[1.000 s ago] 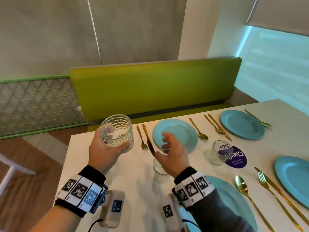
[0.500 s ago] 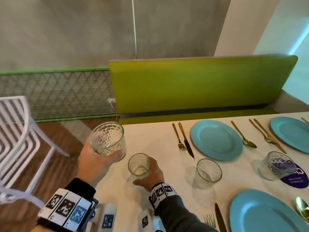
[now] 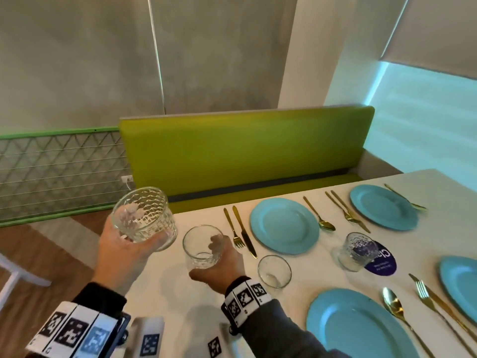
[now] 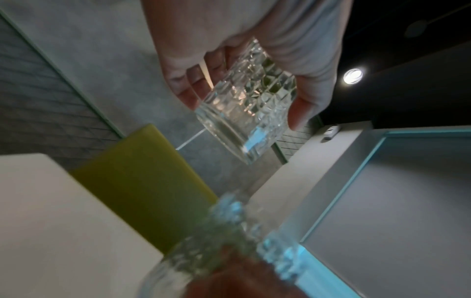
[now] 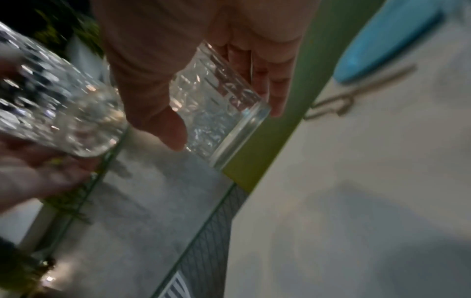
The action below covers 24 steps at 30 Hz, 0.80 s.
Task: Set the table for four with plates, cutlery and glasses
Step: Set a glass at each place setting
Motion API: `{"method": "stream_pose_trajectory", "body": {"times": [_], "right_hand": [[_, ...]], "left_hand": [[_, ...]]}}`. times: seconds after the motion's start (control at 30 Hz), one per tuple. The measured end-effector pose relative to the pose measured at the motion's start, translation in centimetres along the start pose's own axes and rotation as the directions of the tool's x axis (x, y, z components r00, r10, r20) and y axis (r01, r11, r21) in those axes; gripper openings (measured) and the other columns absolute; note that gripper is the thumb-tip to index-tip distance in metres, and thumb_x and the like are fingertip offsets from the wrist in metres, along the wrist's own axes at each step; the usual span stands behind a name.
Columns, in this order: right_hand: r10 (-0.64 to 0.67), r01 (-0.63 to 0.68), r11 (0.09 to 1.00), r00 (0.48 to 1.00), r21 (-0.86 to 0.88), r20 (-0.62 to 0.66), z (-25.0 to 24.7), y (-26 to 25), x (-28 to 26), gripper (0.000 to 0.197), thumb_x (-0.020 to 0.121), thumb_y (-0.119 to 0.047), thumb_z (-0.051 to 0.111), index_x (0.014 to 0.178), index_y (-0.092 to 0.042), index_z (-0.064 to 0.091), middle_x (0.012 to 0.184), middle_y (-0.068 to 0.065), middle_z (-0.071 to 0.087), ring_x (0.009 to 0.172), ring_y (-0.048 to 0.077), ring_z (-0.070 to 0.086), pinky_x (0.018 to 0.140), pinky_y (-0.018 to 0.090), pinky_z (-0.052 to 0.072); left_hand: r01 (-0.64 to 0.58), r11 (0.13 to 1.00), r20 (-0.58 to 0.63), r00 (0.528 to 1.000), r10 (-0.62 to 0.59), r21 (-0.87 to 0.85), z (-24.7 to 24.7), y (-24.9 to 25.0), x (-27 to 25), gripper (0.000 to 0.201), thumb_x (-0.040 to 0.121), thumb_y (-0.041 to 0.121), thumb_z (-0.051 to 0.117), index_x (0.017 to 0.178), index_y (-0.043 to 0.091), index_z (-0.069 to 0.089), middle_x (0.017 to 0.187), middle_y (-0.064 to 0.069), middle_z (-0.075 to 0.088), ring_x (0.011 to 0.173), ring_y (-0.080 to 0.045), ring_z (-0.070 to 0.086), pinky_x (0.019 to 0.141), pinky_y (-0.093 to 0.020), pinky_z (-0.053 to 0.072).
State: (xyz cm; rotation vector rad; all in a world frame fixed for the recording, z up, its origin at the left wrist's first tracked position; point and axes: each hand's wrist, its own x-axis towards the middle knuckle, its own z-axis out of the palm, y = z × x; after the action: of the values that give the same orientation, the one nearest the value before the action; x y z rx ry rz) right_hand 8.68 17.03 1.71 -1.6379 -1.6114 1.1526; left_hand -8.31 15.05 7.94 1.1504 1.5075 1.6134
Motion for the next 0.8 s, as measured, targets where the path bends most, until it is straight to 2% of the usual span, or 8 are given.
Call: {"method": "stream_pose_trajectory", "body": {"times": [0.1, 0.2, 0.33, 0.4, 0.5, 0.57, 0.67, 0.8], "right_hand": [[-0.049, 0.051, 0.999, 0.988, 0.011, -0.149, -7.2, -1.5, -0.8, 0.078, 0.060, -0.027, 0.085, 0.127, -0.020, 0.043, 0.117, -0.004, 0.057, 0.111, 0.016, 0.055, 0.093, 0.025, 0.045], [-0.039, 0.060, 0.996, 0.957, 0.067, -0.288, -14.8, -1.5, -1.7, 0.075, 0.060, -0.023, 0.086, 0.123, -0.019, 0.045, 0.110, -0.004, 0.056, 0.109, 0.018, 0.056, 0.096, 0.031, 0.047], [0.003, 0.079, 0.986, 0.871, 0.146, -0.491, -24.9, 1.0, -3.2, 0.069, 0.056, -0.012, 0.088, 0.112, -0.020, 0.048, 0.100, -0.003, 0.057, 0.100, 0.019, 0.059, 0.094, 0.035, 0.050], [0.024, 0.068, 0.988, 0.827, 0.142, -0.562, -29.8, 3.2, -3.8, 0.068, 0.056, -0.010, 0.088, 0.112, -0.019, 0.048, 0.100, -0.001, 0.057, 0.097, 0.019, 0.058, 0.090, 0.033, 0.050], [0.087, 0.003, 0.991, 0.760, 0.137, -0.644, -37.1, 7.5, -4.5, 0.068, 0.060, -0.010, 0.086, 0.117, -0.012, 0.050, 0.104, 0.003, 0.058, 0.093, 0.017, 0.055, 0.075, 0.019, 0.043], [0.145, -0.077, 0.989, 0.703, 0.128, -0.696, -41.6, 10.8, -4.5, 0.070, 0.059, -0.015, 0.087, 0.119, -0.011, 0.051, 0.108, 0.005, 0.061, 0.092, 0.017, 0.056, 0.078, 0.020, 0.040], [0.251, -0.183, 0.968, 0.632, 0.174, -0.733, -47.3, 15.8, -3.9, 0.073, 0.058, -0.021, 0.088, 0.121, -0.013, 0.051, 0.115, 0.008, 0.064, 0.103, 0.022, 0.060, 0.087, 0.024, 0.041], [0.324, -0.274, 0.942, 0.585, 0.195, -0.744, -53.1, 21.5, -2.5, 0.076, 0.060, -0.021, 0.087, 0.125, -0.012, 0.049, 0.122, 0.010, 0.062, 0.112, 0.024, 0.058, 0.093, 0.025, 0.041]], "left_hand": [[-0.024, 0.999, 0.067, 0.997, 0.027, -0.049, 3.7, 2.5, -0.2, 0.089, 0.046, 0.021, 0.088, 0.125, 0.014, 0.049, 0.114, -0.002, 0.058, 0.105, -0.025, 0.059, 0.082, -0.028, 0.047], [-0.028, 0.993, 0.160, 0.986, 0.046, -0.118, 8.4, 4.9, -1.0, 0.078, 0.058, 0.003, 0.084, 0.127, 0.011, 0.047, 0.116, -0.002, 0.055, 0.107, -0.024, 0.057, 0.087, -0.033, 0.048], [-0.008, 0.990, 0.294, 0.955, 0.049, -0.141, 16.1, 7.1, -3.3, 0.075, 0.061, 0.000, 0.082, 0.127, 0.011, 0.047, 0.118, -0.002, 0.054, 0.108, -0.023, 0.057, 0.076, -0.024, 0.048], [-0.003, 0.991, 0.346, 0.937, 0.049, -0.132, 20.3, 7.3, -4.7, 0.082, 0.055, 0.008, 0.087, 0.126, 0.013, 0.048, 0.118, -0.002, 0.055, 0.110, -0.023, 0.057, 0.085, -0.032, 0.051], [0.028, 0.995, 0.410, 0.912, 0.014, -0.096, 27.6, 7.3, -7.4, 0.077, 0.058, 0.010, 0.087, 0.124, 0.017, 0.048, 0.116, 0.000, 0.055, 0.111, -0.022, 0.057, 0.097, -0.038, 0.047], [0.055, 0.997, 0.447, 0.894, -0.025, -0.054, 32.6, 7.0, -9.2, 0.072, 0.061, 0.008, 0.085, 0.121, 0.019, 0.048, 0.114, 0.001, 0.056, 0.109, -0.020, 0.056, 0.095, -0.035, 0.046], [0.118, 0.993, 0.511, 0.853, -0.108, 0.013, 39.6, 5.4, -11.4, 0.073, 0.061, 0.010, 0.085, 0.122, 0.020, 0.048, 0.116, 0.001, 0.056, 0.109, -0.020, 0.056, 0.093, -0.034, 0.048], [0.199, 0.971, 0.529, 0.815, -0.238, 0.130, 47.1, 2.7, -13.7, 0.075, 0.062, 0.012, 0.084, 0.125, 0.019, 0.046, 0.117, 0.001, 0.059, 0.105, -0.018, 0.057, 0.089, -0.032, 0.051]]}}
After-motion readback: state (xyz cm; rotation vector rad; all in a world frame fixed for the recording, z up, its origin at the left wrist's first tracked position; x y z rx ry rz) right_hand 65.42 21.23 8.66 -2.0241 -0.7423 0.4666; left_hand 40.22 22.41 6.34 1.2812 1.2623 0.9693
